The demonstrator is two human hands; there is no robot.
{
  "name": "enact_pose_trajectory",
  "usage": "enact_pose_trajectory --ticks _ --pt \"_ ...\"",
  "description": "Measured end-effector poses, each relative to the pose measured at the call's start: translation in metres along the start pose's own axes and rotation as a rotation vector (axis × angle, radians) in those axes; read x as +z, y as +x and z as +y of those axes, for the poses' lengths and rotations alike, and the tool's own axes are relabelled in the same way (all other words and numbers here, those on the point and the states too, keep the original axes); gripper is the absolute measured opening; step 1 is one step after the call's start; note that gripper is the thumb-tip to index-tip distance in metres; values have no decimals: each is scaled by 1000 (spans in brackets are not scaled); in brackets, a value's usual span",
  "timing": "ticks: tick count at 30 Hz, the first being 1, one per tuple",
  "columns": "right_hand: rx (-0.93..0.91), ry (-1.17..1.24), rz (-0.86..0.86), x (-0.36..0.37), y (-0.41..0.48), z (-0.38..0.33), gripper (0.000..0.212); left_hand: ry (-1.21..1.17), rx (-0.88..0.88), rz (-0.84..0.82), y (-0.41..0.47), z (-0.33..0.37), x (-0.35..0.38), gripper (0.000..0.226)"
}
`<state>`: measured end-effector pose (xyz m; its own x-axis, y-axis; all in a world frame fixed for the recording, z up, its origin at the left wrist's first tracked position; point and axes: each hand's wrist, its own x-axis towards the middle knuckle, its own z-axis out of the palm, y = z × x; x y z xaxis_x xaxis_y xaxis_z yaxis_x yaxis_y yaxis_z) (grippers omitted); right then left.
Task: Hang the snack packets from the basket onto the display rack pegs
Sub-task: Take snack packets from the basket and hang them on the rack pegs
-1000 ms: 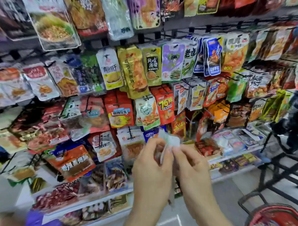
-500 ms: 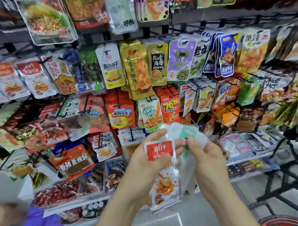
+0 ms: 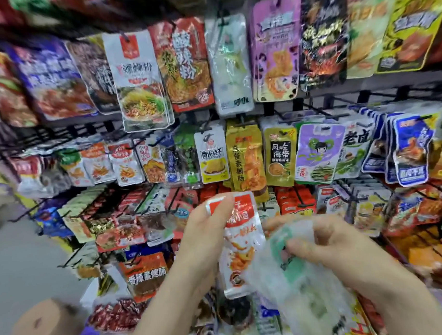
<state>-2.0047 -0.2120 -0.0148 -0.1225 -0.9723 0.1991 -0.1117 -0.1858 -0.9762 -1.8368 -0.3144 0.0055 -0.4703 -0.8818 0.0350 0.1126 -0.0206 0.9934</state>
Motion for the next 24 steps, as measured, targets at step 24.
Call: enact_pose_trajectory --ticks 24 --pt "-216 -424 -55 264 215 -34 25 73 321 -131 103 74 -314 19"
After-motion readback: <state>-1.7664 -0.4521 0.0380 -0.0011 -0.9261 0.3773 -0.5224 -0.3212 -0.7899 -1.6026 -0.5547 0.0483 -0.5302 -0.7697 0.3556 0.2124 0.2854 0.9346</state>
